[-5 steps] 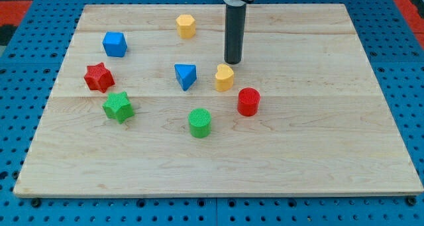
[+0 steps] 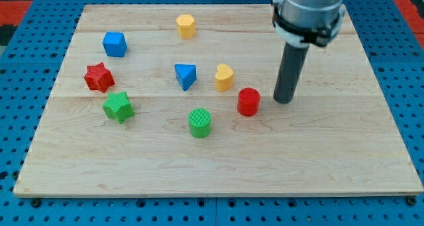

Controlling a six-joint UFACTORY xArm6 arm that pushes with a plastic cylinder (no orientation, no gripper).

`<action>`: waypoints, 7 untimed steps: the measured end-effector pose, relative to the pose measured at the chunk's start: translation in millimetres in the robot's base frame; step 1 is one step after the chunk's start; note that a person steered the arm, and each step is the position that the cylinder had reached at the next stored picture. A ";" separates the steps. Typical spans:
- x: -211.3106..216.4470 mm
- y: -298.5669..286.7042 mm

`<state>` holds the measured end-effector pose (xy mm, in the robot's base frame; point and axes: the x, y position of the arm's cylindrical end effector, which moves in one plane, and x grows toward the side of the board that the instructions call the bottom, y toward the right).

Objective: Move the red circle to the bottom of the yellow heart

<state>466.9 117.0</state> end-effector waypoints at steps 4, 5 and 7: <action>6.2 -74.0; 9.5 -73.8; 54.0 18.5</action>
<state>520.9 135.5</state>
